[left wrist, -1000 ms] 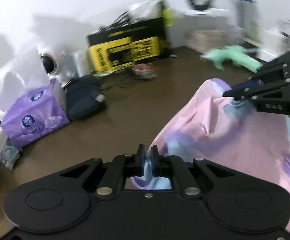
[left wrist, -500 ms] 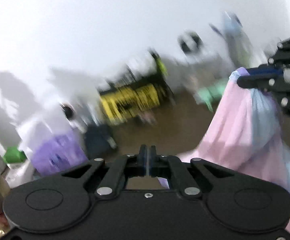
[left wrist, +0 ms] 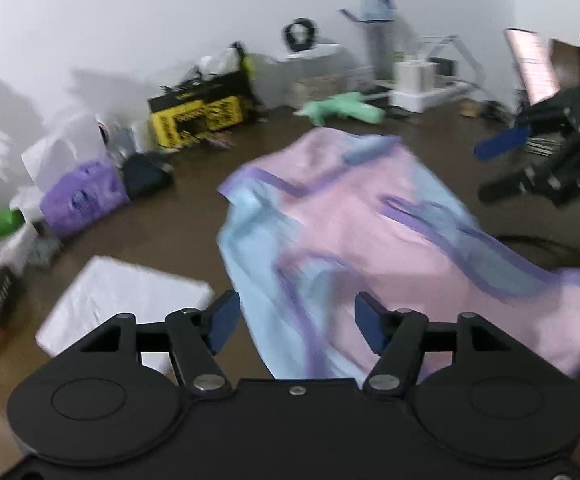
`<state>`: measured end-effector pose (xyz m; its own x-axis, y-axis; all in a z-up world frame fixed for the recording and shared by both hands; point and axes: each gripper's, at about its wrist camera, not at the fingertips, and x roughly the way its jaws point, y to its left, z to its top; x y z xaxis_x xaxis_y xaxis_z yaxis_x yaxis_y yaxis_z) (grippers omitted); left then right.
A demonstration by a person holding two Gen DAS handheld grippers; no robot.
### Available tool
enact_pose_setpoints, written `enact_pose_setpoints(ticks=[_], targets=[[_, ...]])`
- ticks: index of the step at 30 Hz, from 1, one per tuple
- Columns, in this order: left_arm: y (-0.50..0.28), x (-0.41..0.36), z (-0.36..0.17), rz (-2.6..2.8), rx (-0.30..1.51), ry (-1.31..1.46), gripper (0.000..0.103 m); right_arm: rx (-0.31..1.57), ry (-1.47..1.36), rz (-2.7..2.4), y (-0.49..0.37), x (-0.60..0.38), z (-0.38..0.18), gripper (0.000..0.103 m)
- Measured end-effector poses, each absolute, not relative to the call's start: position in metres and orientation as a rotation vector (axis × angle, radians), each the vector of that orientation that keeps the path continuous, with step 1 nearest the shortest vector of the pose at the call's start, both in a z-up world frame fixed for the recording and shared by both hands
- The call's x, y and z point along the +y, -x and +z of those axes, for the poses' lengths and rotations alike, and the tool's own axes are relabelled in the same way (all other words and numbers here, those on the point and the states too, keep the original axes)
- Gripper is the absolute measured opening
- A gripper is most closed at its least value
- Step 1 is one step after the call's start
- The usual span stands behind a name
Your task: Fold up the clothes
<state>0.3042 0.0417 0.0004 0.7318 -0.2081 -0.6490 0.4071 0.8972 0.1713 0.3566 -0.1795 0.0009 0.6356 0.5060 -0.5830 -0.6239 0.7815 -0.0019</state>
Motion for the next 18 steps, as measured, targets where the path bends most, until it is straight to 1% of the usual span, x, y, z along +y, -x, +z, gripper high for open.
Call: enact_pose_setpoints(ticks=[4, 6, 7, 8, 9, 10, 11, 13, 14, 15, 16, 17, 18], targets=[[-0.259, 0.027, -0.007, -0.390, 0.700, -0.325, 0.066, 0.622, 0.186, 0.757, -0.291, -0.173, -0.008, 0.068], [-0.244, 0.018, -0.014, -0.395, 0.717, -0.349, 0.066, 0.639, 0.187, 0.792, -0.273, -0.168, -0.015, 0.067], [-0.238, 0.015, -0.019, -0.390, 0.723, -0.362, 0.064, 0.648, 0.191, 0.796, -0.267, -0.166, -0.021, 0.065], [-0.230, 0.012, -0.024, -0.380, 0.725, -0.372, 0.060, 0.656, 0.196, 0.800, -0.261, -0.164, -0.026, 0.051], [-0.224, 0.012, -0.027, -0.374, 0.723, -0.365, 0.054, 0.661, 0.201, 0.797, -0.257, -0.162, -0.030, 0.044], [-0.221, 0.014, -0.028, -0.372, 0.722, -0.348, 0.048, 0.662, 0.207, 0.787, -0.254, -0.163, -0.033, 0.041], [-0.216, 0.015, -0.028, -0.366, 0.726, -0.330, 0.036, 0.664, 0.211, 0.781, -0.250, -0.164, -0.034, 0.041], [-0.200, 0.017, -0.024, -0.343, 0.705, -0.330, 0.035, 0.674, 0.212, 0.784, -0.240, -0.168, -0.032, 0.042], [-0.194, 0.019, -0.020, -0.346, 0.677, -0.325, 0.037, 0.667, 0.213, 0.793, -0.234, -0.171, -0.030, 0.045], [-0.187, 0.021, -0.016, -0.348, 0.650, -0.313, 0.047, 0.638, 0.211, 0.808, -0.227, -0.174, -0.026, 0.050], [-0.184, 0.024, -0.012, -0.347, 0.634, -0.299, 0.055, 0.602, 0.196, 0.811, -0.221, -0.179, -0.020, 0.068], [-0.181, 0.025, -0.008, -0.334, 0.618, -0.291, 0.070, 0.567, 0.175, 0.800, -0.215, -0.185, -0.012, 0.077], [-0.179, 0.027, -0.003, -0.314, 0.595, -0.283, 0.073, 0.537, 0.154, 0.781, -0.211, -0.191, -0.004, 0.077]])
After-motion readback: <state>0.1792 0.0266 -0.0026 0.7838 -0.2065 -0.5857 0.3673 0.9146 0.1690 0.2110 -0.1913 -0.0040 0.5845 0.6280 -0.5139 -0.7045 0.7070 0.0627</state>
